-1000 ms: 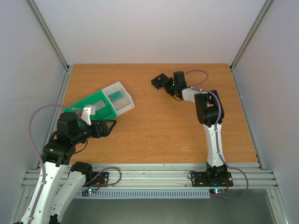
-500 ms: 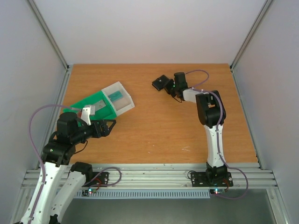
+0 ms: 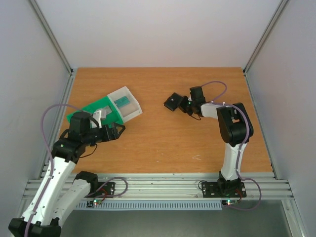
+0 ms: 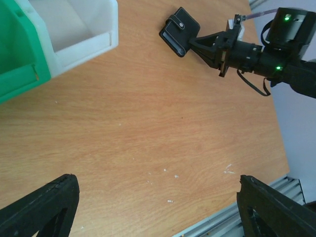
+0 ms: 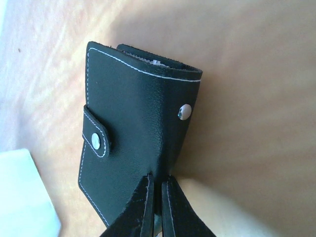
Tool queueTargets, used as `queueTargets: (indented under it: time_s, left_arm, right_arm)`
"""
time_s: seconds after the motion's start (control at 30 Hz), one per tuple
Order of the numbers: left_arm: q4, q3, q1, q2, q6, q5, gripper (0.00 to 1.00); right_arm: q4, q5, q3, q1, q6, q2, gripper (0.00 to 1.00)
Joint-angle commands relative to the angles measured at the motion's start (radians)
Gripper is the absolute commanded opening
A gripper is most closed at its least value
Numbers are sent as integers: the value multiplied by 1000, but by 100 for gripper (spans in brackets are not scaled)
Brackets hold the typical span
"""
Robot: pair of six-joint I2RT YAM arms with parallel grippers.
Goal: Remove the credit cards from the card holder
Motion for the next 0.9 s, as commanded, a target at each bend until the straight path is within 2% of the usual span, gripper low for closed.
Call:
queueTargets:
  time_s: [0.0, 0.3, 0.43, 0.6, 0.87]
  left_arm:
    - [11, 39, -33, 41, -12, 34, 87]
    - [12, 28, -157, 66, -44, -35, 77]
    - [34, 4, -238, 99, -69, -69, 72]
    - [39, 3, -354, 171, -98, -133, 67]
    - [188, -44, -528, 287, -191, -202, 62]
  right_arm:
    - [-52, -64, -114, -5, -76, -121, 1]
    - [-83, -189, -376, 46, -148, -394, 1]
    - [-171, -216, -440, 126, -199, -499, 1]
    - [-189, -235, -520, 242, -210, -626, 1]
    - [-199, -190, -532, 465, -164, -688, 1]
